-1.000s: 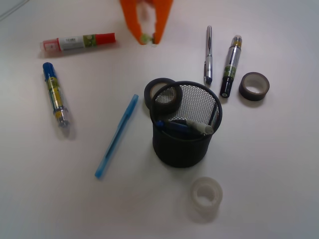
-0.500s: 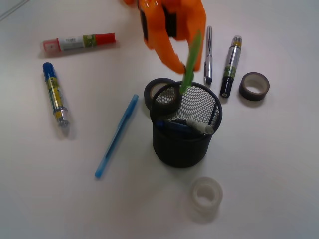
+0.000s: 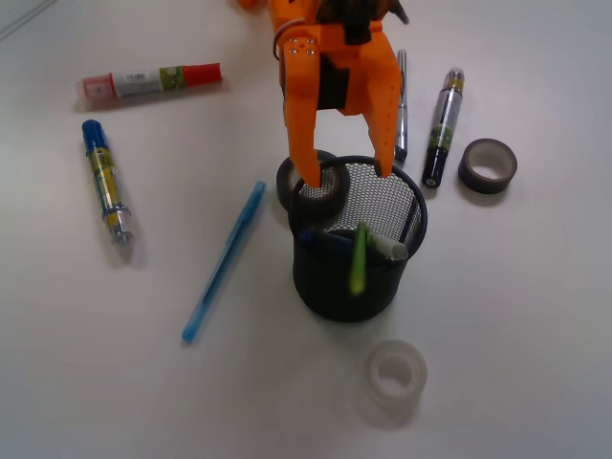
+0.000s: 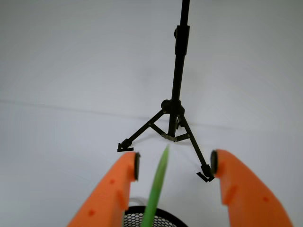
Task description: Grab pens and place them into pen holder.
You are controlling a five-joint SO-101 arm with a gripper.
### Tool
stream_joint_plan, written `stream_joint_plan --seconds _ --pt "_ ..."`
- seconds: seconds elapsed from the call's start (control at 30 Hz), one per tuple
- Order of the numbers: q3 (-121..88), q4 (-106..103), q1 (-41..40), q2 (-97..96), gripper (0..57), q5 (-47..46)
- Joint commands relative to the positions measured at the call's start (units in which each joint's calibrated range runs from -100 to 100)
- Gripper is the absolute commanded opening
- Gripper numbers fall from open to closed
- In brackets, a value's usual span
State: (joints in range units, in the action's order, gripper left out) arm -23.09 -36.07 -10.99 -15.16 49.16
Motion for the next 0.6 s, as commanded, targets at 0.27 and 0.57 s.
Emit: stream_joint_plan --seconds 0.27,0.57 --pt "2.8 50.6 0.3 24.4 18.7 -4.5" --pt "-3.1 69.8 9.5 30.2 18.6 -0.9"
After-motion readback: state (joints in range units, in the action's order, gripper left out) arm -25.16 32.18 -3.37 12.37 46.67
